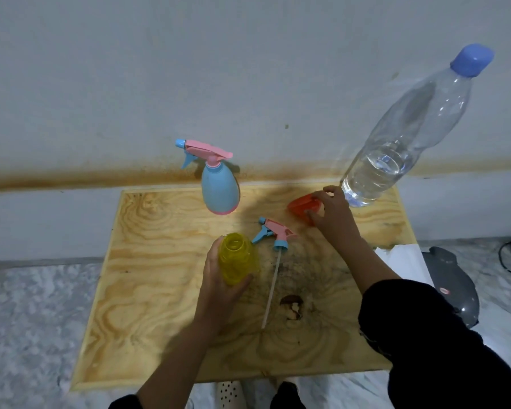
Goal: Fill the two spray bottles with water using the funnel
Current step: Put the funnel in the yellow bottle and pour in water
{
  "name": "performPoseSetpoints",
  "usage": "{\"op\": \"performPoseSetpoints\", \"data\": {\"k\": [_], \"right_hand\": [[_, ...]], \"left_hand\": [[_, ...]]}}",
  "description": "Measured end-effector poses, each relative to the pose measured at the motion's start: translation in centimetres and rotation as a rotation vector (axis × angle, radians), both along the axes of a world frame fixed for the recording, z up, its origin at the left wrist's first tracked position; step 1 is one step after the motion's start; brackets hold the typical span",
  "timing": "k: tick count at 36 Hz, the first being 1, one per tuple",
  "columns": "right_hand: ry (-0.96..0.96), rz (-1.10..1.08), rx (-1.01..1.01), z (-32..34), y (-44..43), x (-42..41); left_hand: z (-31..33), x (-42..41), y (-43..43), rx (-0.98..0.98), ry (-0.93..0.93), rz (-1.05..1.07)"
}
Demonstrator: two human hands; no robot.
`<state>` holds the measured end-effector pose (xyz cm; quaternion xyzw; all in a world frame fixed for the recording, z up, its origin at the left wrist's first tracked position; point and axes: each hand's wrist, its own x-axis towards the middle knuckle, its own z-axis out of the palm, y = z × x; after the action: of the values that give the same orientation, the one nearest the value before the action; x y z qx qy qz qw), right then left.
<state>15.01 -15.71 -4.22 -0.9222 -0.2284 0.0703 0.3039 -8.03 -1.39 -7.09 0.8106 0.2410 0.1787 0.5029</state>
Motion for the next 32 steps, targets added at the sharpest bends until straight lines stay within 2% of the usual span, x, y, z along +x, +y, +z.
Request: {"op": "performPoseSetpoints", "data": {"k": [4,12,22,27,32], "right_hand": [[-0.019,-0.019,0.051,0.0,-0.3,-0.7],[-0.056,-0.101,0.29,1.7,-0.7,-3.0],[-0.11,-0.008,0.555,7.3,0.2,-9.1],[-0.162,0.117,0.583,8.6,0.9,-11.5],[-0.229,0.215,0.551,9.1,1.0,-12.8]], "left_hand": [[0.1,0.0,-0.1,0.01,0.008,0.004],[0.9,0.0,-0.5,-0.049,0.051,0.066],[2.7,0.4,0.0,-0.101,0.101,0.05],[3.2,0.7,0.3,-0.042,0.061,-0.004],[3.9,0.3,0.2,-0.078,-0.006,-0.04]]}}
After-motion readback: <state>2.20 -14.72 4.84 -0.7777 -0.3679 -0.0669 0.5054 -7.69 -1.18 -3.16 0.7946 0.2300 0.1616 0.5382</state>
